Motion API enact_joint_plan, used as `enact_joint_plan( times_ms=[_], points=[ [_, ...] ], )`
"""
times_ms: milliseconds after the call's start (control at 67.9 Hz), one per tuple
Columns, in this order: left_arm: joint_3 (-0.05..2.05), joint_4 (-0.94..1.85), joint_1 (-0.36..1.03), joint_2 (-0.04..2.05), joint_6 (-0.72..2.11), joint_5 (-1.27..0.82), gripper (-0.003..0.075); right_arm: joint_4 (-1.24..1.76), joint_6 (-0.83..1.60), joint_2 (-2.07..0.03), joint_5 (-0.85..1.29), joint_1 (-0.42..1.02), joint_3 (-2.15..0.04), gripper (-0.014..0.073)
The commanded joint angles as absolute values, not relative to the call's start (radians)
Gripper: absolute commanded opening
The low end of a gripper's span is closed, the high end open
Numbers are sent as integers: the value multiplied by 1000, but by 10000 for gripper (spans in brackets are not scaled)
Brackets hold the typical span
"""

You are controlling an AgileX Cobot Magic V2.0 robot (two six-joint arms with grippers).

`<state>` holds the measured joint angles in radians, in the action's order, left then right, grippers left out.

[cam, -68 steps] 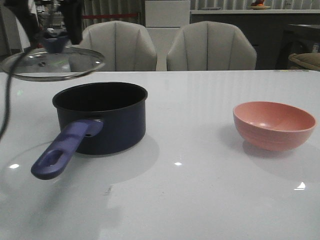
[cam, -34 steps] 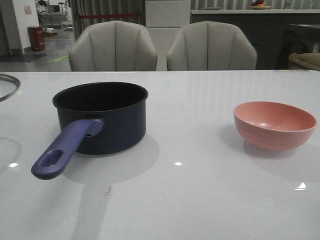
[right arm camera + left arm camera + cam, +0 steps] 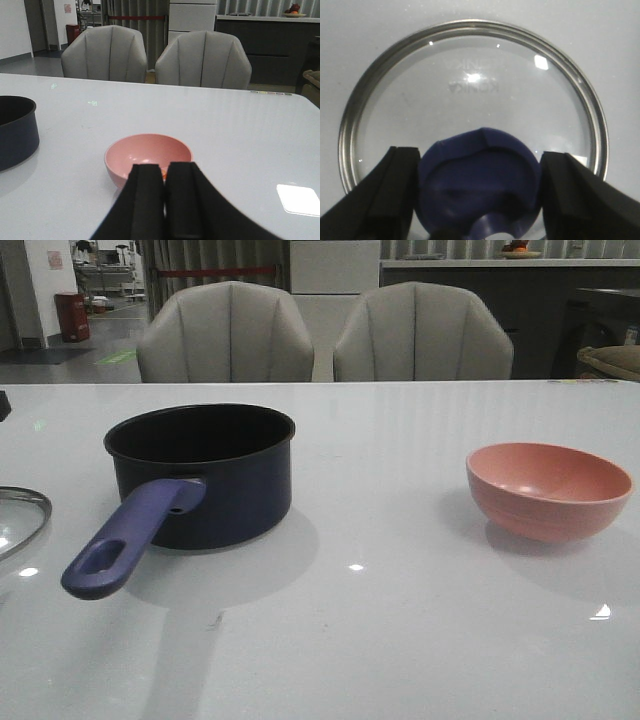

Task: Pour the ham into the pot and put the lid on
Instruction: 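Lift the glass lid off the saucepan and set it beside the pot, then release the lid knob and raise the left gripper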

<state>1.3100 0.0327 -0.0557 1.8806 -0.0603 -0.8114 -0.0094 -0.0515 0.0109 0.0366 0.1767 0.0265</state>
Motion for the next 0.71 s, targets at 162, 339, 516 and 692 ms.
enact_joint_plan(
  times_ms=[162,339,516,692],
  points=[
    [1330,33,-59,1858,-58,-774,547,-17,-50,31,-52,170,22,162],
    [1332,33,-55,1844,-42,-785,640,-17,-50,31,-52,170,22,162],
    [1330,33,-28,1746,-34,-766,634,-17,-50,31,-52,170,22,162],
    [1282,23,12,1598,-19,-720,634,-17,-50,31,-52,170,22,162]
  ],
)
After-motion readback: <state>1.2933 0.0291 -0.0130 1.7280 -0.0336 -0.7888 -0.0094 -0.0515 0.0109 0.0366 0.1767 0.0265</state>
